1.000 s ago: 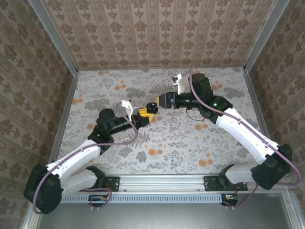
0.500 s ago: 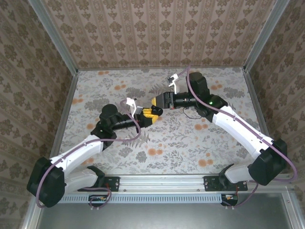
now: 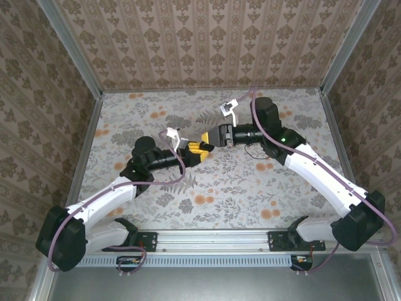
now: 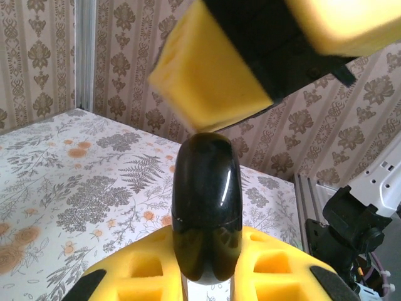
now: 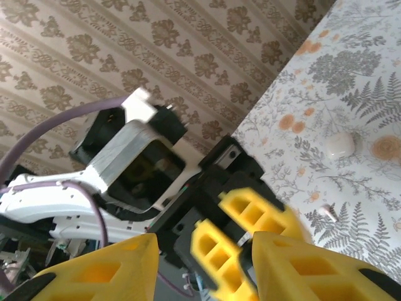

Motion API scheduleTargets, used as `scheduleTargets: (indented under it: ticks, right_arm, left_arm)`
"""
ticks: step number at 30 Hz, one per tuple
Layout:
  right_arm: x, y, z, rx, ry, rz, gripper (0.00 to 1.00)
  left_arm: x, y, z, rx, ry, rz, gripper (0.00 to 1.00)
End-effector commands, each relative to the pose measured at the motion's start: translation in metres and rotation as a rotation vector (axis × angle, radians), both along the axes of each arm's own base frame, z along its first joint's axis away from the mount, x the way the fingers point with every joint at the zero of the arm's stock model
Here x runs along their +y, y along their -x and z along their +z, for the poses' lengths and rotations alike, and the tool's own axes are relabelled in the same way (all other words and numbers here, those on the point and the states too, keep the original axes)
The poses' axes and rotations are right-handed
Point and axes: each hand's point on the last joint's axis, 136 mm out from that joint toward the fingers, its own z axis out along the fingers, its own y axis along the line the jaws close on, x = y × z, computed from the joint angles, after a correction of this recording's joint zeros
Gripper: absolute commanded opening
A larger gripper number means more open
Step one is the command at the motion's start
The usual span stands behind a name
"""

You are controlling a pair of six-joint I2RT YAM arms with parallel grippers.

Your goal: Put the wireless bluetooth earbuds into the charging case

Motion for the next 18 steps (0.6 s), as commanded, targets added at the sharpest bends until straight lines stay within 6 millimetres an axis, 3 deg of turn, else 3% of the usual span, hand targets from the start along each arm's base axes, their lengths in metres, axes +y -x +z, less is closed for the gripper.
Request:
scheduleTargets:
  ticks: [1,4,10,18]
  right_arm:
    - [-0.003,0.023,0.0,-0.017,0.016,0.061,0.45]
    - [-0.016,0.013,-0.011,-0.019,0.09,-0.046,0.48]
    - [-0.074,-0.025,-0.063,0.058,0.313,-0.382,0.5]
    - [-0.11,-0.024,-0.106,0.135,0.388,-0.502,0.51]
  left_arm:
    - [0.003,-0.018,0.014,0.005,0.026,0.072,0.0]
    - [0.004,-0.023,0.01,0.033,0.016,0.101,0.0]
    - [0.005,-0.05,-0.025,0.2,-0.124,0.212,0.0]
    - [-0.014,-0.078,-0.095,0.425,-0.318,0.225,0.0]
